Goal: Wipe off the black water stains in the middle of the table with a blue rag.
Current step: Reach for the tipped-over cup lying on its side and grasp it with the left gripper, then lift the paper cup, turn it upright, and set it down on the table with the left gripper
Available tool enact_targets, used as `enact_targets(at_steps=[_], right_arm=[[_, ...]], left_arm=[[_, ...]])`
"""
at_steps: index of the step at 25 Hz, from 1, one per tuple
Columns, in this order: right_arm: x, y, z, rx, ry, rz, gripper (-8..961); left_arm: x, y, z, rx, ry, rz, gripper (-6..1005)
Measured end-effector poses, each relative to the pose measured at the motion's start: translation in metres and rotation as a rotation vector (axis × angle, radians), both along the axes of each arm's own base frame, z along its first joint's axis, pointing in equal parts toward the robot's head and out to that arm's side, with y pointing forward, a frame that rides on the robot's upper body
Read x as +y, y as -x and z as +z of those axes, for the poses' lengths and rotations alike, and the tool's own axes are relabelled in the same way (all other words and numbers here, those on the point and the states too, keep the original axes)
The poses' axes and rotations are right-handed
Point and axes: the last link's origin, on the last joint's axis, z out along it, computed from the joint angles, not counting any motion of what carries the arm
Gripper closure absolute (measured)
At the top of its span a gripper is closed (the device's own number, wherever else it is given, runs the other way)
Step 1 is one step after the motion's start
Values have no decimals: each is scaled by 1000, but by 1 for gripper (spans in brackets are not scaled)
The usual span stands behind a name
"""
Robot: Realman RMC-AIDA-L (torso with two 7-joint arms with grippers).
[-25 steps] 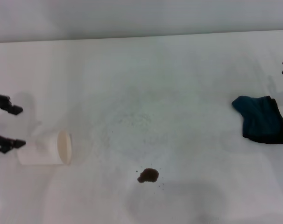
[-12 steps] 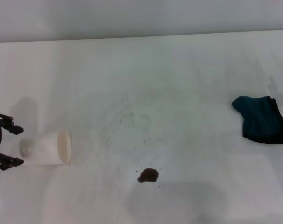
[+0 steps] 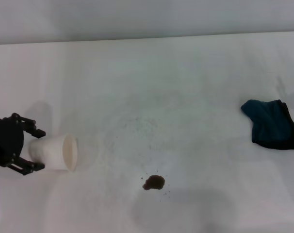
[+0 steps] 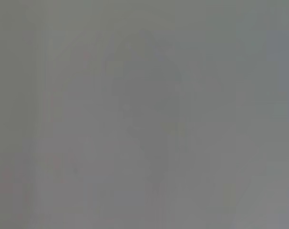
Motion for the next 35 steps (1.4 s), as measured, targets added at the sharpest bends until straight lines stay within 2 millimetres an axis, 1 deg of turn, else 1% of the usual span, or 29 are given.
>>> enact_targets(at_steps=[10,17,21,25,29,30,32,35], right_arm=[[1,-1,1,-5,-2,-6,424],[1,-2,1,-7,-2,-10,424],[1,-1,1,-11,0,-5,424],[4,1,2,-15,-1,7,424],[9,4,4,-20,-3,20,424],[10,5,5,-23,-5,23,424],[11,6,7,-28,-9,29,424],[12,6,8,-31,-14,33,424]], left_arm=[[3,1,-14,-19,-6,-14,166],[7,-3,-21,-61,-36,-17,228],[12,-8,-23,-187,-132,-4,303],[11,-8,-28,-342,-224,39,338],[5,-1,-36,-468,-312,94,359],[-1,5,-42,-519,-342,116,363],[-4,9,-45,-541,-366,126,371],[-13,22,-51,-588,-447,151,383]])
